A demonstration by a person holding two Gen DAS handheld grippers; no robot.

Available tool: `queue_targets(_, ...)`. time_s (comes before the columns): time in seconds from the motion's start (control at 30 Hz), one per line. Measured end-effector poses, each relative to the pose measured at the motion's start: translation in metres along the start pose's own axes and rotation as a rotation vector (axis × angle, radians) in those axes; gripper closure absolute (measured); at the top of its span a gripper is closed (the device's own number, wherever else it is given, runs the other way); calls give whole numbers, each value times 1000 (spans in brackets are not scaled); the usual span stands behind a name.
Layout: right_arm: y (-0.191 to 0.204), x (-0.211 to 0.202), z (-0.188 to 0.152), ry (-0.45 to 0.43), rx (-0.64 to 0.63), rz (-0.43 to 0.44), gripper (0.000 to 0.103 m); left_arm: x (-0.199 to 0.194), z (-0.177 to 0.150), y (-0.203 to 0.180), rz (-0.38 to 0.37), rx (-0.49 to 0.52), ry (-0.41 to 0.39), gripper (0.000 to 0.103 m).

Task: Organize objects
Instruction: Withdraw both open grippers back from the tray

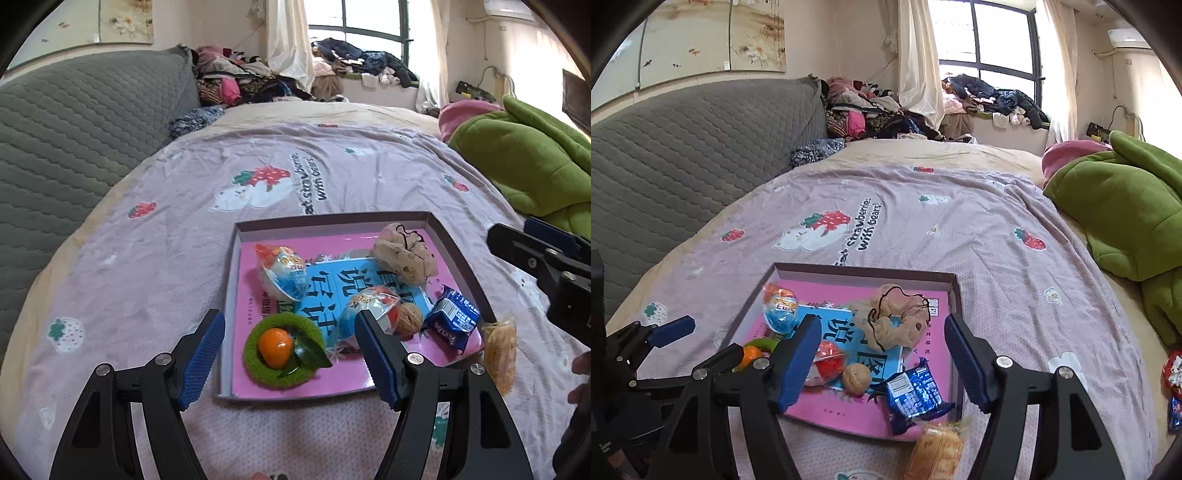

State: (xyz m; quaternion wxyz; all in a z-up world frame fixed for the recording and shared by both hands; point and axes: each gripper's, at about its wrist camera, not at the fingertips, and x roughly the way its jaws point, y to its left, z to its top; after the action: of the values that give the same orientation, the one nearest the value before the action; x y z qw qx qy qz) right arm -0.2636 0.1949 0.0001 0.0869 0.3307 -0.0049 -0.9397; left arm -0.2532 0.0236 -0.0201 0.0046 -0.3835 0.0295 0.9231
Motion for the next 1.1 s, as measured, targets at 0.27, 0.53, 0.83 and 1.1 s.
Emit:
queue_targets(0.27, 12, -42, -2, -36, -5, -1, 34, -36, -5, 3, 9, 0, -24, 29)
queue_targets(0.53, 19, -81, -18, -59, -2, -19, 34, -68, -13, 3, 13, -2, -42, 29)
queue_targets(0.83, 18, -116, -39, -77, 1, -16, 34, -97, -31, 4, 9, 2, -55, 29)
queue_targets(1.1, 18, -125, -61, -51, -4, -19, 34, -109, -54, 4, -3, 6, -45, 29)
